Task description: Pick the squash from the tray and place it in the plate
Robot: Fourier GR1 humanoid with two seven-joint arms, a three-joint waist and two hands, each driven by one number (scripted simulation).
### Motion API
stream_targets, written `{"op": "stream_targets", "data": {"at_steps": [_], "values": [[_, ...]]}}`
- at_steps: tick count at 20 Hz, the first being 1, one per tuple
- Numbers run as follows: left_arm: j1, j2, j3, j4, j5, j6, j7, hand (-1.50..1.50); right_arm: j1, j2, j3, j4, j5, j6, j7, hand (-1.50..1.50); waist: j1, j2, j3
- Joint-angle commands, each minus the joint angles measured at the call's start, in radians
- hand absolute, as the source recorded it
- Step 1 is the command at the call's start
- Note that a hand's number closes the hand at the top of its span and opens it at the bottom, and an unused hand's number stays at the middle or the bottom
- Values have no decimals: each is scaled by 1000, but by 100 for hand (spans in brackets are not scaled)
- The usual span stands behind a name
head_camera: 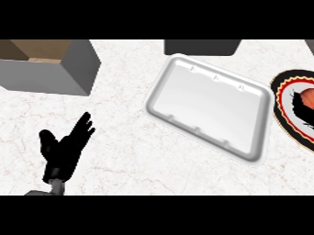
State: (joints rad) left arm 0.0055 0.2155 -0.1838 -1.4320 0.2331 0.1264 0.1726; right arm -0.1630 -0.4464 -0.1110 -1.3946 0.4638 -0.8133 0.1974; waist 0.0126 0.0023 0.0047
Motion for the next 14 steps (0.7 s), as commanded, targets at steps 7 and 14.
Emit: {"op": "stream_targets", "data": {"at_steps": [7,14], "values": [[-56,-25,12,29,-18,14,48,0,-247,-125,-268,581,-312,154,-520,150,7,7,-1],[-43,-32,-16,17,-34,4,45,0,-326,-230,-174,912,-185,337,-373,-150,47,22,0]]}}
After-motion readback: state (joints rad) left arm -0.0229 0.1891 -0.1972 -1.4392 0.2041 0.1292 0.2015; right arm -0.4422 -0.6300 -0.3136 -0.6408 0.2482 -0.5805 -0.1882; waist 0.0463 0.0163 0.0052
